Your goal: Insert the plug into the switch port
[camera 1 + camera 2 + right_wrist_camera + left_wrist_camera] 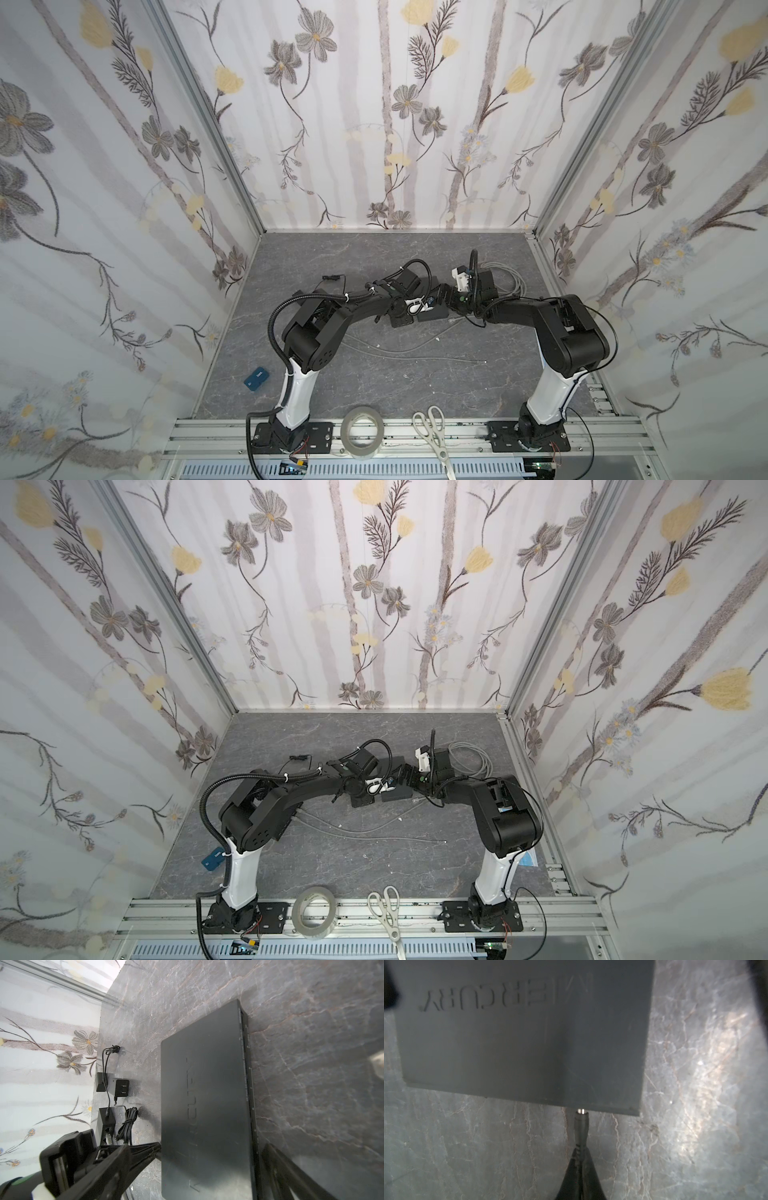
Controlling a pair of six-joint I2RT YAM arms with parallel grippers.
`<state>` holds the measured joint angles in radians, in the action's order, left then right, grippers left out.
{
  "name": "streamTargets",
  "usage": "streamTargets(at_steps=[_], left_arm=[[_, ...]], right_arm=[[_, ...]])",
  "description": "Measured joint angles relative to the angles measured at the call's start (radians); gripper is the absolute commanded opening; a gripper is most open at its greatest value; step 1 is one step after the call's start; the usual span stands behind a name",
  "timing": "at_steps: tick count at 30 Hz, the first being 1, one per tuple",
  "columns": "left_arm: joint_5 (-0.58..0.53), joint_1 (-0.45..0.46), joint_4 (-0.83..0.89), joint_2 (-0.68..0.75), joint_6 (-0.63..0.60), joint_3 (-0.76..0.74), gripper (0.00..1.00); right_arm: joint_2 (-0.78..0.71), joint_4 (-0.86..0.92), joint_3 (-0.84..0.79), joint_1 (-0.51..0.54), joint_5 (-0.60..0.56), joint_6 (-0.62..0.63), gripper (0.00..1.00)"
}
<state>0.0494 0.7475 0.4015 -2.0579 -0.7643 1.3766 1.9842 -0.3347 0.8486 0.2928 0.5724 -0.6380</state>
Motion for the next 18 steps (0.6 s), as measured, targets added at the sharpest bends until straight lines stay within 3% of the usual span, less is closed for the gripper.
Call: streamTargets(at_steps=[6, 18], left_arm=[[-0.007, 0.005, -0.008, -0.002, -0.002, 0.002, 0.0], [-0.007, 0.006, -0.019, -0.003, 0.016, 0.005, 0.0]], right_arm=[[0.023, -0.14, -0.048, -0.039, 0.098, -0.041, 1.0], [-0.016, -0.291, -0.175, -0.081, 0.161, -0.141, 0.99]])
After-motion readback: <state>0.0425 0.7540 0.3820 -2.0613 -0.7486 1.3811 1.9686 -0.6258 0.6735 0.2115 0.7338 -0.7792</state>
